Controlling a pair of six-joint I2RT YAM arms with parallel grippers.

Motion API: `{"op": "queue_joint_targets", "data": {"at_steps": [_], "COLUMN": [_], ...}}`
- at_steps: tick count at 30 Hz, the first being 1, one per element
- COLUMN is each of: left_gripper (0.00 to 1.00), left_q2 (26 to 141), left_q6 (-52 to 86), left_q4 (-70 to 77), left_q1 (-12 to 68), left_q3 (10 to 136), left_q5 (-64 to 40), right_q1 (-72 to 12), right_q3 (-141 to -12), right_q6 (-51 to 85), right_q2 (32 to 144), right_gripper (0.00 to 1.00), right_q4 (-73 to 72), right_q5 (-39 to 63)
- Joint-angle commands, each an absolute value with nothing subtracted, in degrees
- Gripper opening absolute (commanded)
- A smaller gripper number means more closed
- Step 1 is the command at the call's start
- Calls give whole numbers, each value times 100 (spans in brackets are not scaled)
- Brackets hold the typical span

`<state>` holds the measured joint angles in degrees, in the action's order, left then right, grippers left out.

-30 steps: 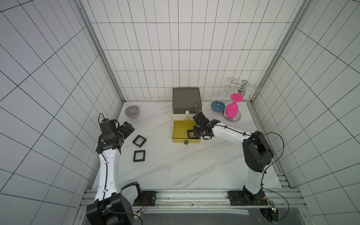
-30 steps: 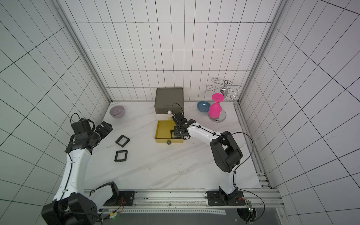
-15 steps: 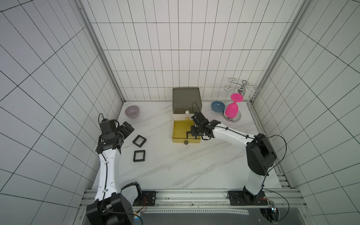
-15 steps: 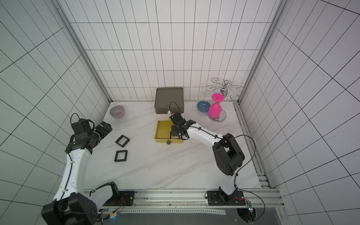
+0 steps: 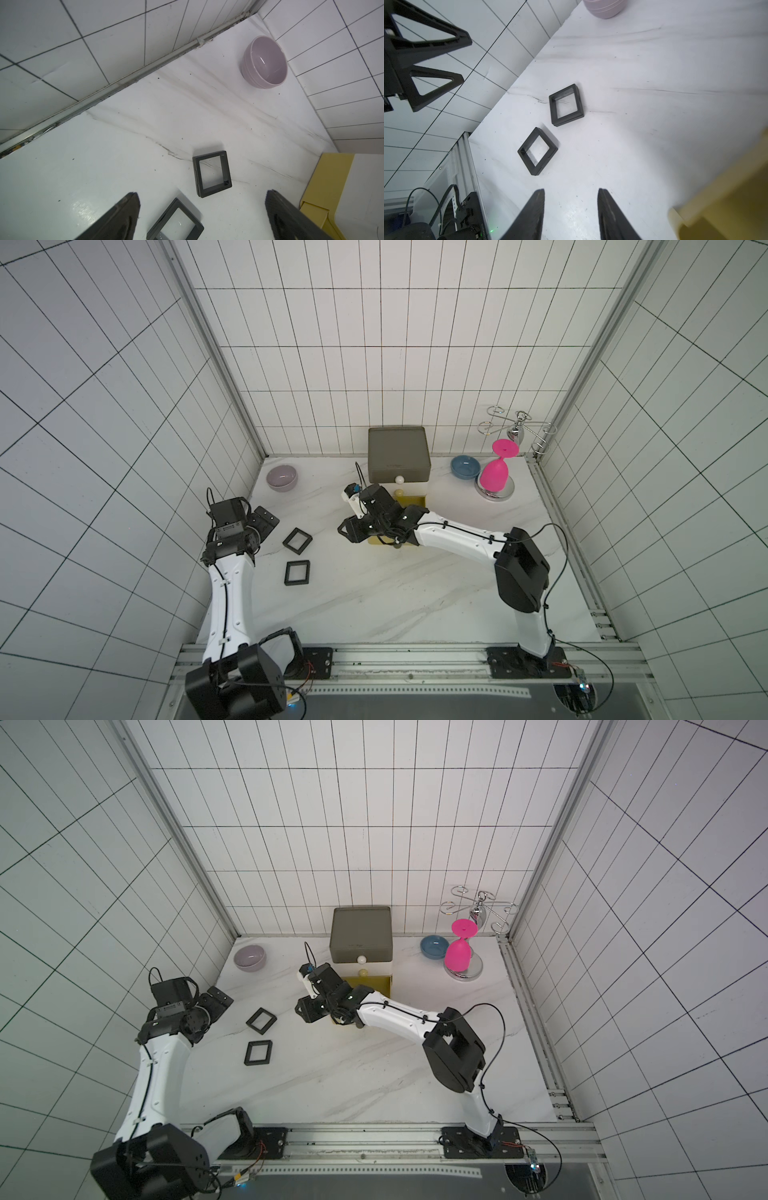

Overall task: Place the brooch boxes into the drawer by color
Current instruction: Pick up the brooch box from the center of the board.

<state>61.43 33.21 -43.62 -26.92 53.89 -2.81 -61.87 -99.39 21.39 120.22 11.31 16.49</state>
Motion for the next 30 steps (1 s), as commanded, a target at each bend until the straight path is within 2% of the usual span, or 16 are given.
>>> {"op": "queue_joint_targets", "data": {"at_steps": [1,6,12,18,24,30], "left_gripper": [98,98,98,98,98,98], "left_q2": [5917,5779,5691,5556,5470,5464], "left_q6": [3443,3168,3168,3175,3303,3045], "left_q4": [-4741,-5077,-5165,-5113,-5098,-5354], "left_q1": [-3001,-3044,-3050,-3048,-3043,-3050], "left_q3": [5716,6063,6060,5838,5846,6283], "left_q5": [-226,145,124,-85,-758,-629], "right_q1": [-6346,-6475,-6641,-6792,-6804,-6862], "right_q3": [-10756,-12111,-13516,-13874,-14691,-14525], "right_q6": [2074,1974,1908,1940,1875,1775], "right_q2": [12779,13898,14842,15125,15648,15700], "right_gripper": [46,48,49,50,50,51], "right_q4": [1233,1844,2716,3046,3823,3634], "right_q5": [2207,2388,2384,2159,1999,1907]}}
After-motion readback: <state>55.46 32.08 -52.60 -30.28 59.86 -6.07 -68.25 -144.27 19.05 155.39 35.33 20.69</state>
